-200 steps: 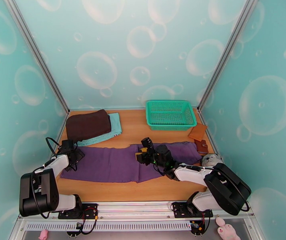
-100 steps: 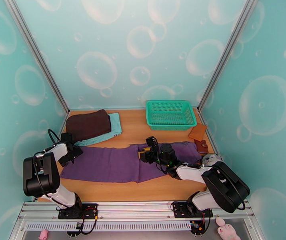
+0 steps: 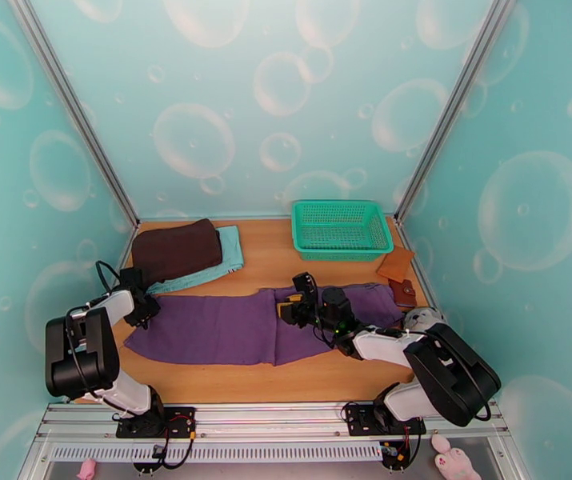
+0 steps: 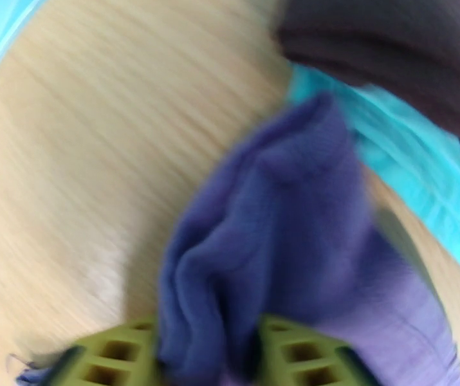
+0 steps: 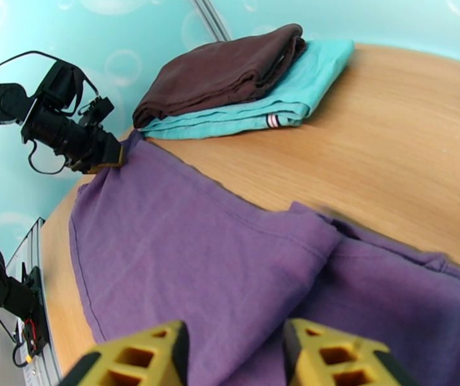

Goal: Fold and stack the trousers

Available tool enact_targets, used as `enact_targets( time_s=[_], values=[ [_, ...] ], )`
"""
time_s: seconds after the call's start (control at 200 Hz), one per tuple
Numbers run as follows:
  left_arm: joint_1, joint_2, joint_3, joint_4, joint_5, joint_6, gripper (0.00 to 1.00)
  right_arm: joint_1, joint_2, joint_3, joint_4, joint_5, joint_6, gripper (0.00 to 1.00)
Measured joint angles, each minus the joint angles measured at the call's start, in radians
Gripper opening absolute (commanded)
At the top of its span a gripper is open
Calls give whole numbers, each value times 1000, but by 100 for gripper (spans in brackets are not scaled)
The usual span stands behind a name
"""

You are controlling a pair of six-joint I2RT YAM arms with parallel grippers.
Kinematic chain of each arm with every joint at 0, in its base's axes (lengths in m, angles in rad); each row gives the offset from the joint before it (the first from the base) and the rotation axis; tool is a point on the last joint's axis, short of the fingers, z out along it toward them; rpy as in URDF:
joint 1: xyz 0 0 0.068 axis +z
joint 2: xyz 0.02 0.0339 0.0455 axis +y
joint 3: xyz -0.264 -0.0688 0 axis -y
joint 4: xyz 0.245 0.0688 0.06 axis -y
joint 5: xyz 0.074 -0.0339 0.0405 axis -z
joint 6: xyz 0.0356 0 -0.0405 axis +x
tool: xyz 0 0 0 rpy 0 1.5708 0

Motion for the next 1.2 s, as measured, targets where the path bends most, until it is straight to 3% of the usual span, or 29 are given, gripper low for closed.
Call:
enact_targets(
  time_s=[0.17,0.285,0.59,0.97,1.2],
  values=[
    [-49,-77,-11,-71,99,-19,0,0,-26,-19,3,15,0,45],
    [-53,-141,52,-173,94,-22,0,-2,-42,-27,5,29,0,45],
    [1,-229,336,-399,-159,-15,0,-13,-101,-58,15,103,0,45],
    [199,-226,322,-459,-335,17,0,-34,-96,-50,-39,190,27,47],
    [240,-239,319,-447,-462,16,0,-53,-51,-14,-132,270,67,47]
  ],
)
